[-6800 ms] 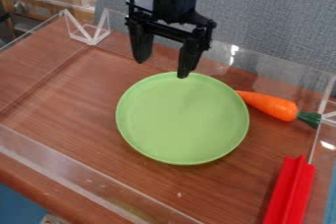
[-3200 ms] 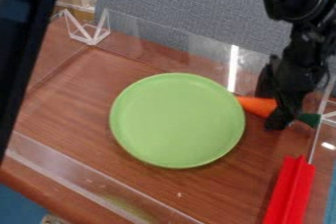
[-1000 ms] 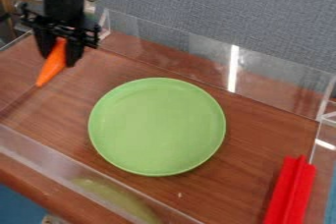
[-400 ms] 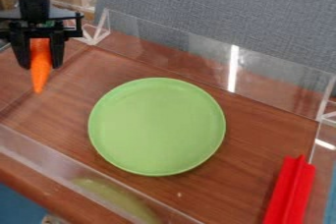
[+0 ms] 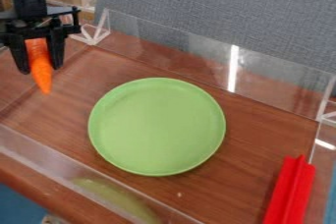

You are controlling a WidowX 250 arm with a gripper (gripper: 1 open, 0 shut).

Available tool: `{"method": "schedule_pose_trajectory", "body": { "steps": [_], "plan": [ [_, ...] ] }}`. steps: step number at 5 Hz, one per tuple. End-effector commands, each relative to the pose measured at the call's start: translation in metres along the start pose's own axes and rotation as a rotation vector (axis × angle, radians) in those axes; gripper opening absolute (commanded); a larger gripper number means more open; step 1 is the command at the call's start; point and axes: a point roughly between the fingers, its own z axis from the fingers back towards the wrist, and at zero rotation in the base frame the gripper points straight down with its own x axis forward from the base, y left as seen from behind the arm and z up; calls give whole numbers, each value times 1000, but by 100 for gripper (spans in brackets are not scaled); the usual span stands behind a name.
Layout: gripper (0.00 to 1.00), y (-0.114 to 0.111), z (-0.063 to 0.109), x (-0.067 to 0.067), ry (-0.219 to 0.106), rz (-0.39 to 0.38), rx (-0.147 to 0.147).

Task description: Put the carrot on the left side

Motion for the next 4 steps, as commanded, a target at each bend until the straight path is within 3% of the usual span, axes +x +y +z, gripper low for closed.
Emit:
{"method": "schedule_pose_trajectory", "body": {
  "steps": [1,4],
  "plan": [
    [0,-3,6,-9,15,23,-12],
    [0,3,-33,-28,207,269,-4]
  ]
}}
